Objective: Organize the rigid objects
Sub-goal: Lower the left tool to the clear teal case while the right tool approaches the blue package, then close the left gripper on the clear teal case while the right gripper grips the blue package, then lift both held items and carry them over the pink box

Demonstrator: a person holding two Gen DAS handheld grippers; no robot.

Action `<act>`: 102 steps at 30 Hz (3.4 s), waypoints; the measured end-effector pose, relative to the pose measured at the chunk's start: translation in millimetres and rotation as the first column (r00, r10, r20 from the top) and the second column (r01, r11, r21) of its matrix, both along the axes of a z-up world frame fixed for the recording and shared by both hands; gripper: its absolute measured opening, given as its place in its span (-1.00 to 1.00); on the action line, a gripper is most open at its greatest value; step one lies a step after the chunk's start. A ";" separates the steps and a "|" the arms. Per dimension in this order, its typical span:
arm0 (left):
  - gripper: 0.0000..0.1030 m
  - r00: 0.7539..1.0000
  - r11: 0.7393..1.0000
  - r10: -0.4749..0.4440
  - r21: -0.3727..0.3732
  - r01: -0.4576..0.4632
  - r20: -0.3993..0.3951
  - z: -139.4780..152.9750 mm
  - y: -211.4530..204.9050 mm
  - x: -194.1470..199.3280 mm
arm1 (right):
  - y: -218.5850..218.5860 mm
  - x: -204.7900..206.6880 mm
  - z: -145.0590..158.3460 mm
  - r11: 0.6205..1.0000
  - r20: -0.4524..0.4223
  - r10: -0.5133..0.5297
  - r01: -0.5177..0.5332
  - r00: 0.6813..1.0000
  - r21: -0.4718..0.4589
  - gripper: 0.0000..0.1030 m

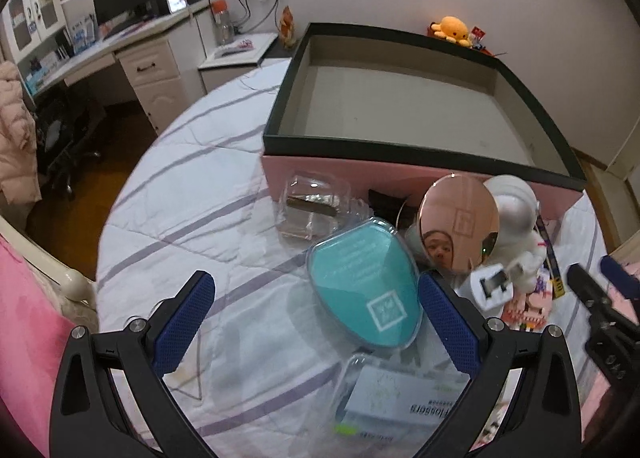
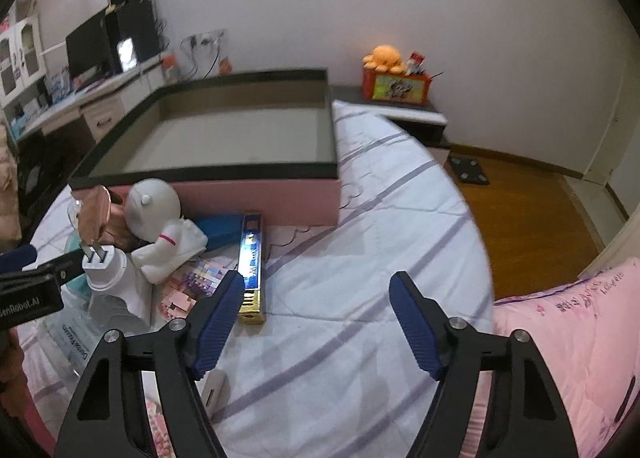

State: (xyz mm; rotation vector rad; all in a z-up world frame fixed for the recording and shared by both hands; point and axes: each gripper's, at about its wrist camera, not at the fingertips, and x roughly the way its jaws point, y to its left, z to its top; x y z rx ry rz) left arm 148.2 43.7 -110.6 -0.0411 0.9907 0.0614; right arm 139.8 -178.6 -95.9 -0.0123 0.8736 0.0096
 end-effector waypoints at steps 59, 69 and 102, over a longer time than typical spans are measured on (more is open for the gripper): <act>-0.15 0.988 0.960 -0.133 -0.260 0.108 -0.079 1.4 4.9 8.8 | -1.1 28.7 -16.9 0.991 -0.124 0.123 -0.114 0.985 0.072 -0.71; -0.13 0.976 0.926 -0.171 -0.360 0.114 -0.131 -19.6 5.4 22.3 | -0.3 21.5 -17.1 0.992 -0.120 0.110 -0.101 0.987 0.072 -0.71; -0.27 0.964 0.984 -0.124 -0.100 0.150 0.234 102.8 -3.5 -73.6 | 12.4 -74.0 89.1 0.994 0.224 0.086 -0.098 0.971 0.040 -0.71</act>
